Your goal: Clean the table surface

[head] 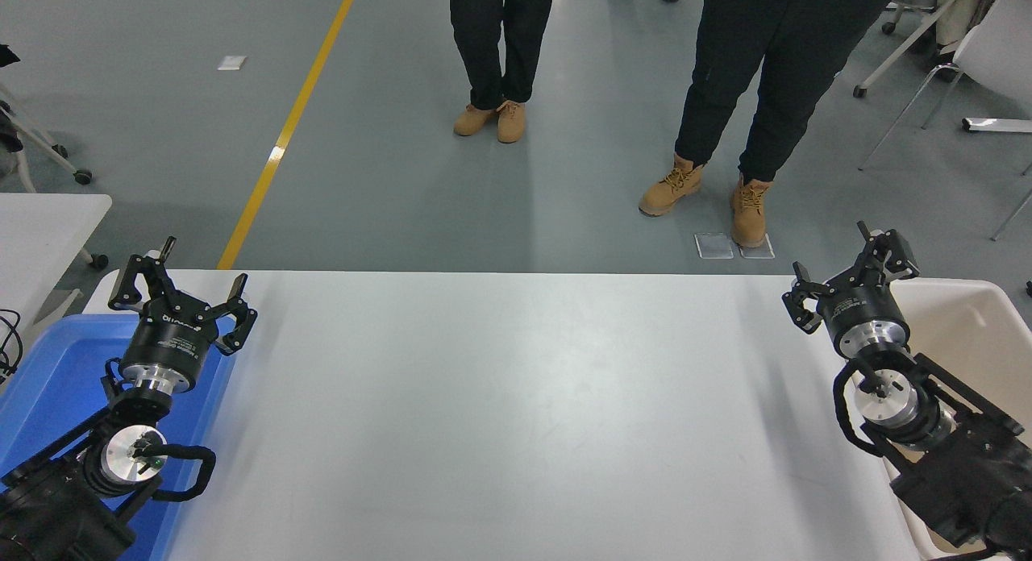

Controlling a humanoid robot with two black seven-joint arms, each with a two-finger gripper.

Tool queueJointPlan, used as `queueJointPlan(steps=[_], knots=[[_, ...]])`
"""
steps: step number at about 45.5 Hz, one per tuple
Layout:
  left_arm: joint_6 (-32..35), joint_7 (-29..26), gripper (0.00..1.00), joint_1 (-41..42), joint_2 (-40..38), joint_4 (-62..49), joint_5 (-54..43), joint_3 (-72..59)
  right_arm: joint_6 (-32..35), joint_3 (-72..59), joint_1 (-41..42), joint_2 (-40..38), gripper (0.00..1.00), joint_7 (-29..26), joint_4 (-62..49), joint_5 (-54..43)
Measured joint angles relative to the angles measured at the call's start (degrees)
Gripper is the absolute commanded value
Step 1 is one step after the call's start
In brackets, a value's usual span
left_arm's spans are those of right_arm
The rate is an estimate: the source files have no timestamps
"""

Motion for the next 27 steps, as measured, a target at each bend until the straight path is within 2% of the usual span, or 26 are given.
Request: queueJointPlan(steps=[11, 27], knots=[[0.0, 0.0, 0.99, 0.0, 0.0, 0.0, -0.01, 0.0, -0.63, 0.5, 2.93, 4.29, 0.98, 1.12, -7.79, 0.25], [0.0, 0.0, 0.99, 0.0, 0.0, 0.0, -0.02, 0.0, -0.44, -0.1, 4.81, 6.5, 0.98, 1.5, -11.2, 0.06]])
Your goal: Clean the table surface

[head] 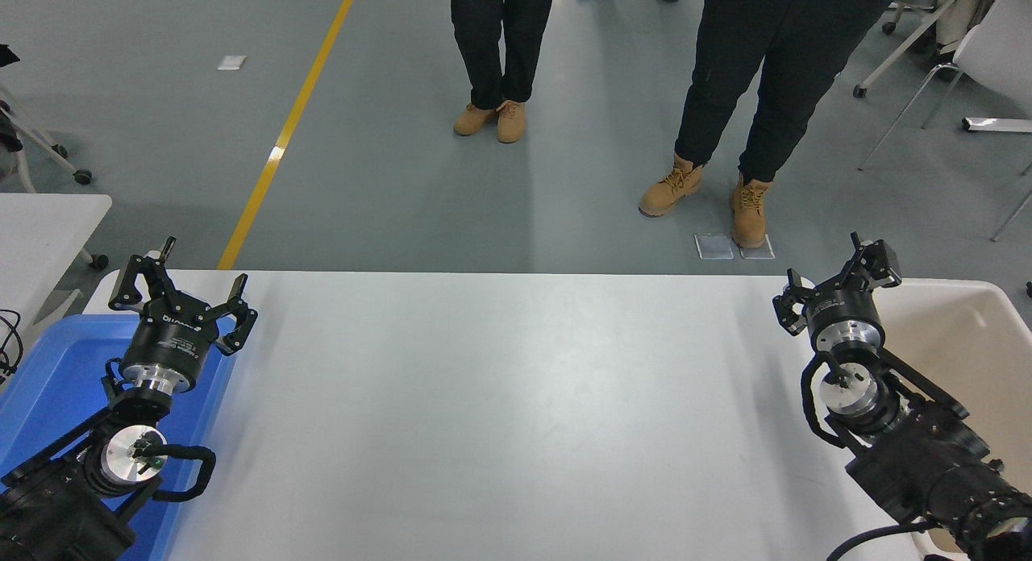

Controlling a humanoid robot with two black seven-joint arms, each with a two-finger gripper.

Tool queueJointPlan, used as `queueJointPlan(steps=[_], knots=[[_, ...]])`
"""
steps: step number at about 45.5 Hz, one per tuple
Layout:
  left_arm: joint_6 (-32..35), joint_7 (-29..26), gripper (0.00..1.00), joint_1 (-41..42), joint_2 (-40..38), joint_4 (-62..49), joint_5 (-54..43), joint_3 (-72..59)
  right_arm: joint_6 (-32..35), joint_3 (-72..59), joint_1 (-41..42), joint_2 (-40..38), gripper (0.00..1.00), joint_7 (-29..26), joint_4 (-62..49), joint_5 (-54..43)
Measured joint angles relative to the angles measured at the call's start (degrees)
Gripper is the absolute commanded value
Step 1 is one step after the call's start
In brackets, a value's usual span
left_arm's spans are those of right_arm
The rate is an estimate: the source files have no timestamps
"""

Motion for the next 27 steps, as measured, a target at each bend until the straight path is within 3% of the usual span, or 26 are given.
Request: queueJointPlan(steps=[9, 27], knots=[[0.0, 0.0, 0.99, 0.0, 0.0, 0.0, 0.0, 0.0, 1.94, -0.05, 0.63, -0.06, 0.98, 1.17, 0.44, -0.25], [0.0, 0.0, 0.99, 0.0, 0.0, 0.0, -0.01, 0.0, 6.4, -4.02, 0.31, -2.74, 0.98, 12.14, 3.23, -1.45]])
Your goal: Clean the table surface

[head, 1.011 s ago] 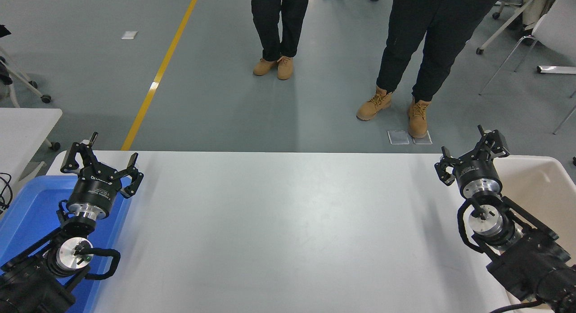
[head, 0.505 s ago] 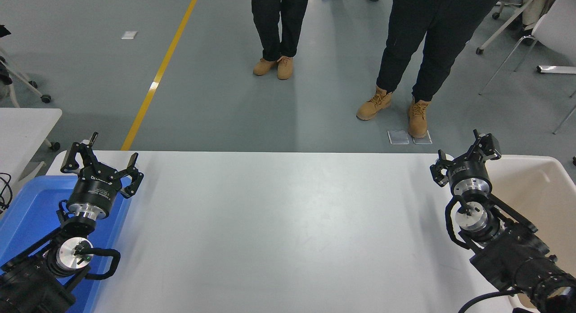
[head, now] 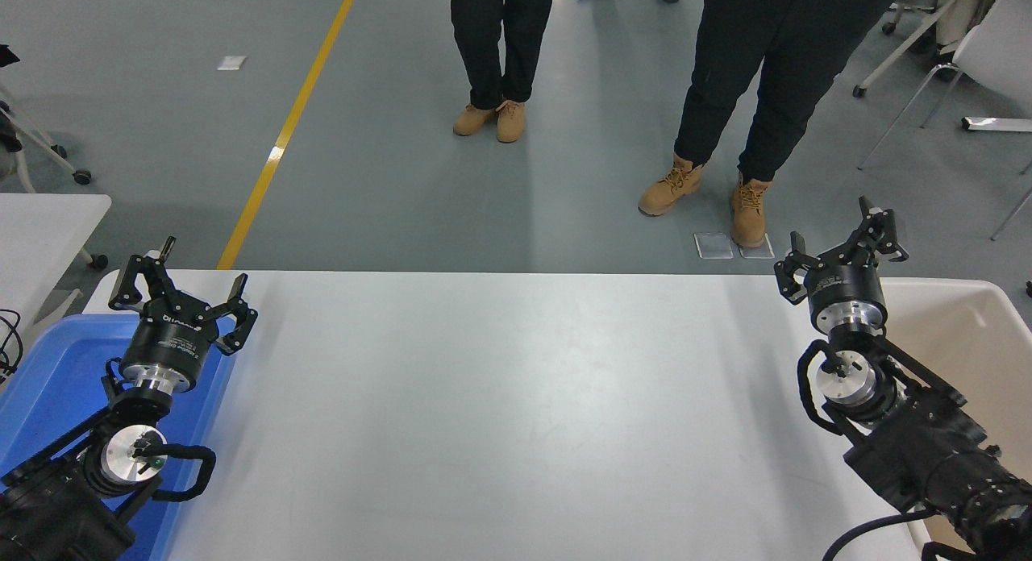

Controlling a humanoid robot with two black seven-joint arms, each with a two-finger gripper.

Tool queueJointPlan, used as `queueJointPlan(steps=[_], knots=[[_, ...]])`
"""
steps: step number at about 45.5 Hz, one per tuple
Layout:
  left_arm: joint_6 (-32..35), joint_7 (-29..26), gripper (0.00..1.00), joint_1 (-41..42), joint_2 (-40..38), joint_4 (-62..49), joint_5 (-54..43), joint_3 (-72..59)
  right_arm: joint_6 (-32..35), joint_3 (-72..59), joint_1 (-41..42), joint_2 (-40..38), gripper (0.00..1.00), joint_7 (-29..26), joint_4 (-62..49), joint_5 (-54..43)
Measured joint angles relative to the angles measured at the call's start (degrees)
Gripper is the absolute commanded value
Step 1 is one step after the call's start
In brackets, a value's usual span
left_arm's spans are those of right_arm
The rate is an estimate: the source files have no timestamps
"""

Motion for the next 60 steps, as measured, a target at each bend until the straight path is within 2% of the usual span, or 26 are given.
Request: queueJointPlan(steps=[8, 21, 37, 60], knots=[[0.0, 0.0, 0.99, 0.0, 0.0, 0.0, 0.0, 0.0, 1.43, -1.45, -0.18, -1.22, 0.98, 2.45, 0.41, -0.43], [0.0, 0.0, 0.99, 0.0, 0.0, 0.0, 0.0, 0.0, 2.37, -4.92, 0.25, -3.73, 0.98, 3.38, 0.03, -0.75], [0.0, 0.0, 0.99, 0.0, 0.0, 0.0, 0.03, 0.0, 2.2, -10.4, 0.27, -5.69, 0.98, -1.26, 1.7, 0.04], [0.0, 0.0, 0.99, 0.0, 0.0, 0.0, 0.0, 0.0, 2.22, -10.54, 0.43, -7.15, 0.98, -2.45, 2.8, 0.29]])
